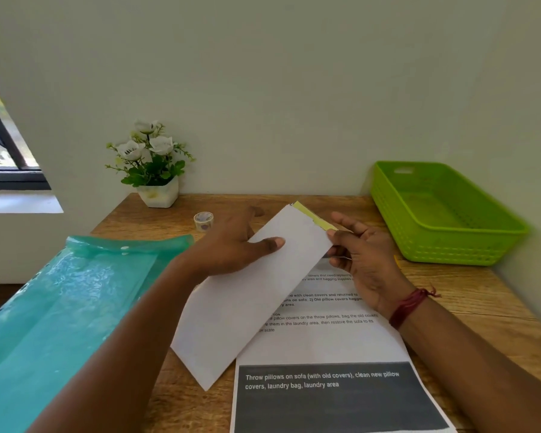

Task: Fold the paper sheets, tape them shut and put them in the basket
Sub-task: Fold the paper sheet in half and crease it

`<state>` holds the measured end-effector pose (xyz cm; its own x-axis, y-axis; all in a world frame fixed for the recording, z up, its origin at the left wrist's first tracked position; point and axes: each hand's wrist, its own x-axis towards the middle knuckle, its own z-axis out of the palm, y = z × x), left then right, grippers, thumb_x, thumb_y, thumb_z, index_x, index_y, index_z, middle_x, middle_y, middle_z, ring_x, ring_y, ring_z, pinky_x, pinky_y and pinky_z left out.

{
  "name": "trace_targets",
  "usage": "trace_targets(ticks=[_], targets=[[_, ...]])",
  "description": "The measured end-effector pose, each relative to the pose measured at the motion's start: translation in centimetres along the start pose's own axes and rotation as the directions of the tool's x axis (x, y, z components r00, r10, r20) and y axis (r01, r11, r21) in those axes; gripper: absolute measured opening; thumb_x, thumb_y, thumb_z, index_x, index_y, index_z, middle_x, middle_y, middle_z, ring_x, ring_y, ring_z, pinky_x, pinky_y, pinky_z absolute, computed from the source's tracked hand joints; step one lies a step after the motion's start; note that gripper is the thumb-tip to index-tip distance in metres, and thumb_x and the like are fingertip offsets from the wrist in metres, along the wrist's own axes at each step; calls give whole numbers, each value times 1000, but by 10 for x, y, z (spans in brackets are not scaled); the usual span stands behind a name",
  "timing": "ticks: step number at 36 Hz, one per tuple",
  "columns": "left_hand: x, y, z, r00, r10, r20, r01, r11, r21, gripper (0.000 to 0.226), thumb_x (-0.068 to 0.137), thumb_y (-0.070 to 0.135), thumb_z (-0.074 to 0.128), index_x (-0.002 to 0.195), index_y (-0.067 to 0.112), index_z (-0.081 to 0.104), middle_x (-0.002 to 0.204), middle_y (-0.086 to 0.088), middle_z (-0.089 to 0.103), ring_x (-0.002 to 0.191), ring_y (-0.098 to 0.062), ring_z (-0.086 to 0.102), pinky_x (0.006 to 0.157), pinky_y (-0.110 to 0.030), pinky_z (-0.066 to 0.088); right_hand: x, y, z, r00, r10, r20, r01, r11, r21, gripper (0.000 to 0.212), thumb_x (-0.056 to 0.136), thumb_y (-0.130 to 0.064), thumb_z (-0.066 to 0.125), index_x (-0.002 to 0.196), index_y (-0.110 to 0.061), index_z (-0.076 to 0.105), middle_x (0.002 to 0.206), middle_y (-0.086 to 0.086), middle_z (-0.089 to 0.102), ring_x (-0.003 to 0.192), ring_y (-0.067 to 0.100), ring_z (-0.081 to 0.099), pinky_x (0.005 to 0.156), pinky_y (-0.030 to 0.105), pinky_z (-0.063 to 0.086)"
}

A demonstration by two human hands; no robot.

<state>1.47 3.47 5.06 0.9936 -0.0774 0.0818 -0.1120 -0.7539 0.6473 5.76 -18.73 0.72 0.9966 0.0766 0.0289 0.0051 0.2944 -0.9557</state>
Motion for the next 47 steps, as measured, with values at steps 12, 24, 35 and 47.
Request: trace_targets(ticks=[12, 24, 35, 47], targets=[[6, -1, 19, 986, -63, 153, 133, 853, -504, 51, 87, 26, 75, 129, 38, 50, 122, 0, 65, 98, -19, 70, 71, -31, 60, 1, 2, -1, 999, 32, 44, -29, 997, -70, 36, 88, 0, 63, 122, -14, 63, 69, -4, 69, 52, 8, 57, 40, 20, 40], [6, 8, 43, 943, -108, 315, 316, 582, -749, 46, 86, 0, 68, 127, 17, 55, 112, -13, 73, 100, -35, 70, 86, -49, 58, 9, 4, -5, 1000, 18, 4, -18, 996, -83, 33, 91, -6, 62, 120, -20, 62, 85, 7, 74, 64, 20, 59, 52, 29, 52], [9, 6, 56, 927, -225, 300, 373, 478, -795, 33, 91, 11, 66, 123, 18, 61, 104, -10, 75, 94, -30, 72, 78, -43, 60, 4, 11, -1, 989, 120, 91, -110, 988, -108, 50, 87, -9, 70, 134, -14, 54, 92, 11, 74, 58, 12, 64, 42, 22, 46], [14, 3, 57, 955, -277, 109, 234, 471, -850, 37, 85, -3, 71, 116, 14, 62, 103, -13, 73, 91, -34, 72, 78, -49, 60, 0, 5, -2, 988, 66, 142, -36, 979, -201, 27, 87, -3, 68, 110, -15, 66, 89, 13, 74, 65, 19, 68, 46, 25, 49]])
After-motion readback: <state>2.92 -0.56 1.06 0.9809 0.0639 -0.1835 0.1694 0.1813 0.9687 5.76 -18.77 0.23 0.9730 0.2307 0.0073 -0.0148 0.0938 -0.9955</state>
